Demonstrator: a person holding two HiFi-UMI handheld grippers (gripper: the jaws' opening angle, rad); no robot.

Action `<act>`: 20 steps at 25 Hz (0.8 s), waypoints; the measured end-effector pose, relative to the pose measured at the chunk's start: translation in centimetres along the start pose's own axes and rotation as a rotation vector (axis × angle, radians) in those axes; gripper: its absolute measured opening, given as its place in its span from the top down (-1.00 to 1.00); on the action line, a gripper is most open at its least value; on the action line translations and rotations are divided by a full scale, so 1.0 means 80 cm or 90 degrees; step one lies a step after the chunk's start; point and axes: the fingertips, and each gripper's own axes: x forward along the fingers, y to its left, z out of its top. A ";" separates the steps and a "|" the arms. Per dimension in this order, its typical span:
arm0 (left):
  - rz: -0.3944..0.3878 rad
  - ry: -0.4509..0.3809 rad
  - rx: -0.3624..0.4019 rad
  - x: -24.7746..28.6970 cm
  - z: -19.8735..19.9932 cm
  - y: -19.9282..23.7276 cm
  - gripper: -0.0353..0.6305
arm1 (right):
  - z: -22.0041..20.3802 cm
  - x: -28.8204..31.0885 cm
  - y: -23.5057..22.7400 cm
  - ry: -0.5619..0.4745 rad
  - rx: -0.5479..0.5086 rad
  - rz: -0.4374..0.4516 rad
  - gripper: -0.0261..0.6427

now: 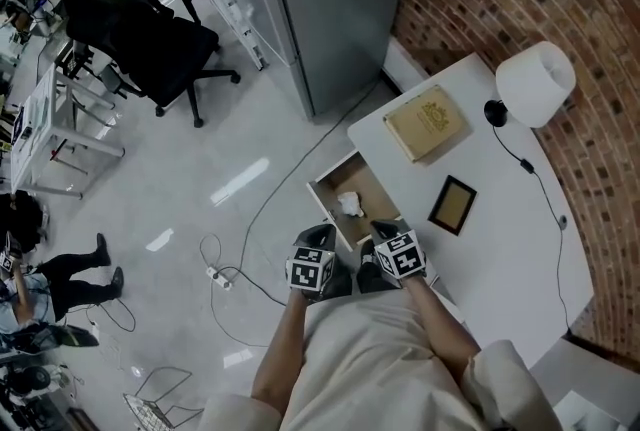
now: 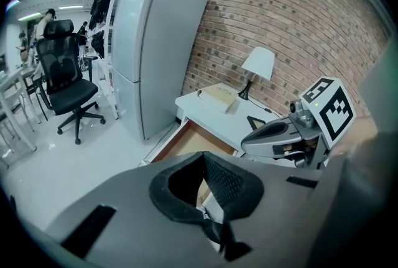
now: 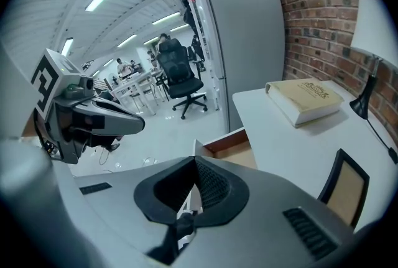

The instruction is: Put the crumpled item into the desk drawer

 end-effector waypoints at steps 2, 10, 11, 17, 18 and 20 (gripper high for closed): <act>0.000 -0.002 0.000 0.001 0.001 0.001 0.85 | 0.003 0.001 -0.001 -0.001 -0.003 0.000 0.84; 0.015 -0.008 -0.008 -0.004 0.001 0.008 0.85 | 0.000 0.002 0.005 0.004 -0.008 0.003 0.84; 0.013 -0.011 -0.010 -0.004 0.002 0.007 0.85 | 0.000 0.001 0.003 0.003 -0.009 0.000 0.84; 0.011 -0.013 -0.012 -0.004 0.000 0.007 0.85 | -0.001 0.001 0.007 0.004 -0.014 0.002 0.85; 0.010 -0.013 -0.014 -0.004 -0.001 0.007 0.85 | -0.002 0.000 0.006 0.005 -0.014 0.002 0.84; 0.011 -0.015 -0.017 -0.004 -0.002 0.006 0.85 | -0.005 -0.001 0.005 0.008 -0.016 0.002 0.84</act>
